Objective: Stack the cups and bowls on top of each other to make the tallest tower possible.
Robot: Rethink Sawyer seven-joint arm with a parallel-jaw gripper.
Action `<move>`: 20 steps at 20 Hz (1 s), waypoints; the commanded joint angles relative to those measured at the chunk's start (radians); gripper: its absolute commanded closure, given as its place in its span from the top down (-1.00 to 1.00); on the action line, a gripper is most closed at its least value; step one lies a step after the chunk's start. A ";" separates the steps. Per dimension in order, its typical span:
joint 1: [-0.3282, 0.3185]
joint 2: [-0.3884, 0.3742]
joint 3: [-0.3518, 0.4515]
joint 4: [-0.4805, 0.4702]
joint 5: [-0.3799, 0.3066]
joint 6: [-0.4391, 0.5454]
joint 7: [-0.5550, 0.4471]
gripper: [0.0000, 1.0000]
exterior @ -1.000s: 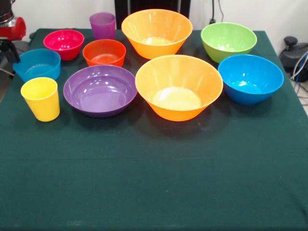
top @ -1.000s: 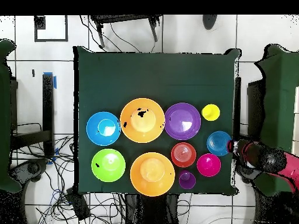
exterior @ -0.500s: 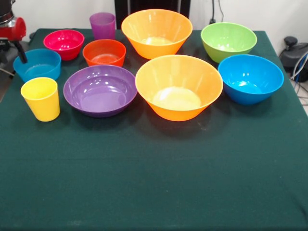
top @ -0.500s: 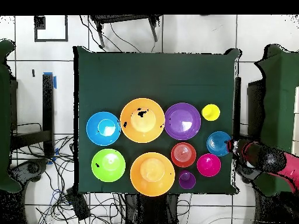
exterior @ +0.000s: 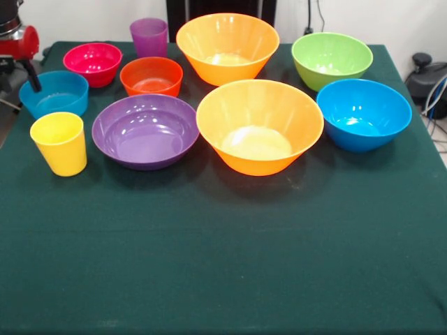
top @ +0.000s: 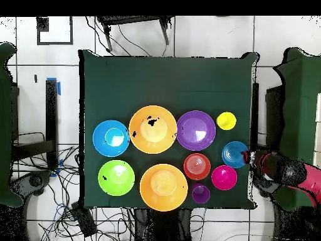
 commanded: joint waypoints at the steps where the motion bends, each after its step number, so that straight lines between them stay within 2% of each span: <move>1: 0.073 0.046 -0.050 0.005 -0.082 -0.046 -0.059 1.00; 7: 0.073 0.082 -0.054 -0.021 -0.088 -0.056 -0.071 1.00; 12: 0.060 0.081 -0.043 -0.008 -0.095 -0.082 -0.087 1.00; 13: 0.059 0.079 -0.043 -0.004 -0.097 -0.087 -0.087 -1.00; 15: 0.055 0.079 -0.040 -0.001 -0.088 -0.068 -0.101 -1.00; 20: 0.061 0.044 -0.049 0.023 -0.056 -0.038 -0.064 -1.00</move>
